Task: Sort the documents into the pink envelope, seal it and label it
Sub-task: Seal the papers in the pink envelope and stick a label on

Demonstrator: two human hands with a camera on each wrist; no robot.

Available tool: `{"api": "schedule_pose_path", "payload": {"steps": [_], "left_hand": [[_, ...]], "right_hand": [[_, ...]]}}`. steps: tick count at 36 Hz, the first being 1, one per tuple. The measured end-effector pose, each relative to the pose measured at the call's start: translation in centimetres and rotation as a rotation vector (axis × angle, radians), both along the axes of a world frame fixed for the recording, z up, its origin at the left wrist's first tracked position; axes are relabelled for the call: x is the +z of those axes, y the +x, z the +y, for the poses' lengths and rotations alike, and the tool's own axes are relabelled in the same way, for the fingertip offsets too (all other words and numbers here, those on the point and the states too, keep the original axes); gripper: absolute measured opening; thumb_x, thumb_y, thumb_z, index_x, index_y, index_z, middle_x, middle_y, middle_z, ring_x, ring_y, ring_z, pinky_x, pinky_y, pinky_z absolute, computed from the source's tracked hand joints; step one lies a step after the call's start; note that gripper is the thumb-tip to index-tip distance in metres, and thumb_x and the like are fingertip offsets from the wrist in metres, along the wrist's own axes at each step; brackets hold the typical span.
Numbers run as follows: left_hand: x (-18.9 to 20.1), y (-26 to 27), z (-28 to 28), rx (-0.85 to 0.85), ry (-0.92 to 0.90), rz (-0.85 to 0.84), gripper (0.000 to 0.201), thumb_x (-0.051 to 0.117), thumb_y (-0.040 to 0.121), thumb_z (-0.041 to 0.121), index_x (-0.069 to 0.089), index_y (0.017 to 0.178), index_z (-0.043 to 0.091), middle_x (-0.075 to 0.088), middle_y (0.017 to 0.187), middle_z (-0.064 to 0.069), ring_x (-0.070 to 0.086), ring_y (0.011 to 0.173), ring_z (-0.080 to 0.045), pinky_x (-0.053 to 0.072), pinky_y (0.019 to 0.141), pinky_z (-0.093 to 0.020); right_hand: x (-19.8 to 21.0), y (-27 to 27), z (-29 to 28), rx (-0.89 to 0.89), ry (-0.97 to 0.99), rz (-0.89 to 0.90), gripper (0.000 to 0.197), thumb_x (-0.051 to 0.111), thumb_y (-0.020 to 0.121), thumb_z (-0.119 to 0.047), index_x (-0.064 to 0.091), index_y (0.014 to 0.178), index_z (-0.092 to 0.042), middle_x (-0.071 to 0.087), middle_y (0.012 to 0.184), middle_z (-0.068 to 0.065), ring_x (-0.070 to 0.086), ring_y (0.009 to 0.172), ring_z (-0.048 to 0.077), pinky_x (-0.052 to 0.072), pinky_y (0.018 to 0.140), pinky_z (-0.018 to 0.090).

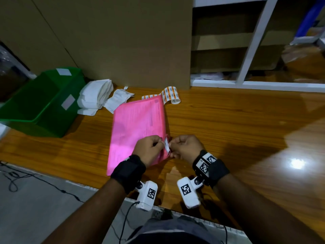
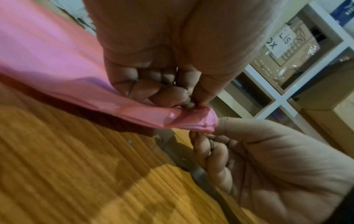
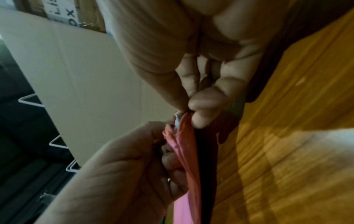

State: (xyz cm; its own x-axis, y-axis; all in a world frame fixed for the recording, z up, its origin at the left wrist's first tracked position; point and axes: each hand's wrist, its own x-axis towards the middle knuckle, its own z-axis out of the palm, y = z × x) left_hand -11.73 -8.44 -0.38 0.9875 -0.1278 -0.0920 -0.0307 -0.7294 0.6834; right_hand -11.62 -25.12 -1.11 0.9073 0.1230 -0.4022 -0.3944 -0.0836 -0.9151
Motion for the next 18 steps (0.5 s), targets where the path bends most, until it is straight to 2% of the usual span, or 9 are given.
{"api": "schedule_pose_path", "payload": {"steps": [3, 5, 6, 8, 9, 11, 14, 16, 18], "left_hand": [[0.04, 0.14, -0.12, -0.026, 0.07, -0.035, 0.036, 0.058, 0.093, 0.021, 0.05, 0.058, 0.023, 0.051, 0.056, 0.006, 0.047, 0.057, -0.004, 0.031, 0.053, -0.019], [0.09, 0.13, -0.3, -0.029, 0.083, -0.029, 0.031, 0.053, 0.087, 0.031, 0.048, 0.057, 0.026, 0.051, 0.055, 0.007, 0.049, 0.058, -0.009, 0.031, 0.054, -0.024], [0.1, 0.1, -0.37, -0.025, 0.087, -0.02, 0.027, 0.049, 0.083, 0.034, 0.048, 0.056, 0.027, 0.05, 0.055, 0.008, 0.049, 0.059, -0.012, 0.031, 0.055, -0.026], [-0.05, 0.07, -0.51, -0.022, 0.099, -0.009, 0.024, 0.045, 0.079, 0.036, 0.047, 0.056, 0.029, 0.05, 0.057, 0.008, 0.05, 0.063, -0.017, 0.03, 0.058, -0.028], [-0.15, 0.05, -0.58, -0.025, 0.109, -0.009, 0.023, 0.044, 0.078, 0.037, 0.046, 0.056, 0.029, 0.051, 0.058, 0.007, 0.051, 0.065, -0.019, 0.03, 0.059, -0.028], [-0.27, 0.04, -0.68, -0.033, 0.13, -0.015, 0.023, 0.043, 0.078, 0.037, 0.046, 0.057, 0.028, 0.053, 0.062, 0.004, 0.051, 0.068, -0.022, 0.031, 0.061, -0.029], [-0.4, 0.1, -0.75, -0.03, 0.128, -0.016, 0.022, 0.043, 0.078, 0.038, 0.053, 0.063, 0.025, 0.059, 0.066, 0.0, 0.054, 0.069, -0.023, 0.033, 0.06, -0.03], [-0.35, 0.13, -0.81, -0.033, 0.119, -0.019, 0.022, 0.043, 0.077, 0.038, 0.055, 0.066, 0.024, 0.061, 0.068, -0.001, 0.056, 0.07, -0.023, 0.035, 0.06, -0.03], [-0.24, 0.06, -0.85, -0.042, 0.124, -0.023, 0.021, 0.043, 0.078, 0.038, 0.054, 0.066, 0.025, 0.059, 0.067, 0.001, 0.055, 0.069, -0.022, 0.034, 0.06, -0.03]], "right_hand": [[0.56, -0.3, -0.33, -0.006, -0.091, -0.095, 0.007, 0.065, 0.089, 0.0, 0.065, 0.095, -0.002, 0.068, 0.072, 0.018, 0.06, 0.045, 0.012, 0.042, 0.041, 0.018], [0.48, -0.47, -0.4, 0.009, -0.188, -0.173, 0.01, 0.064, 0.087, 0.0, 0.068, 0.094, -0.006, 0.071, 0.075, 0.016, 0.065, 0.054, 0.015, 0.044, 0.039, 0.017], [0.36, -0.58, -0.33, 0.02, -0.229, -0.205, 0.011, 0.064, 0.086, -0.001, 0.07, 0.09, -0.009, 0.072, 0.074, 0.012, 0.068, 0.059, 0.019, 0.051, 0.043, 0.022], [-0.14, -0.64, -0.18, 0.027, -0.262, -0.21, 0.013, 0.065, 0.084, -0.004, 0.073, 0.083, -0.015, 0.073, 0.07, 0.006, 0.072, 0.064, 0.023, 0.061, 0.06, 0.041], [-0.16, -0.7, -0.14, 0.026, -0.264, -0.193, 0.014, 0.066, 0.085, -0.006, 0.073, 0.08, -0.017, 0.073, 0.07, 0.004, 0.072, 0.064, 0.023, 0.061, 0.062, 0.048], [-0.08, -0.74, -0.2, 0.021, -0.268, -0.158, 0.014, 0.067, 0.087, -0.014, 0.072, 0.076, -0.02, 0.073, 0.069, 0.004, 0.073, 0.063, 0.023, 0.059, 0.057, 0.055], [0.4, -0.88, -0.42, 0.048, -0.285, -0.095, 0.021, 0.068, 0.088, -0.028, 0.071, 0.069, -0.019, 0.073, 0.064, 0.004, 0.073, 0.063, 0.019, 0.06, 0.057, 0.052], [0.49, -0.9, -0.52, 0.065, -0.307, -0.097, 0.023, 0.071, 0.086, -0.033, 0.072, 0.069, -0.017, 0.072, 0.064, 0.004, 0.07, 0.06, 0.019, 0.06, 0.053, 0.043], [0.41, -0.73, -0.57, 0.071, -0.331, -0.098, 0.024, 0.072, 0.085, -0.034, 0.074, 0.071, -0.014, 0.072, 0.067, 0.008, 0.063, 0.056, 0.02, 0.054, 0.047, 0.034]]}}
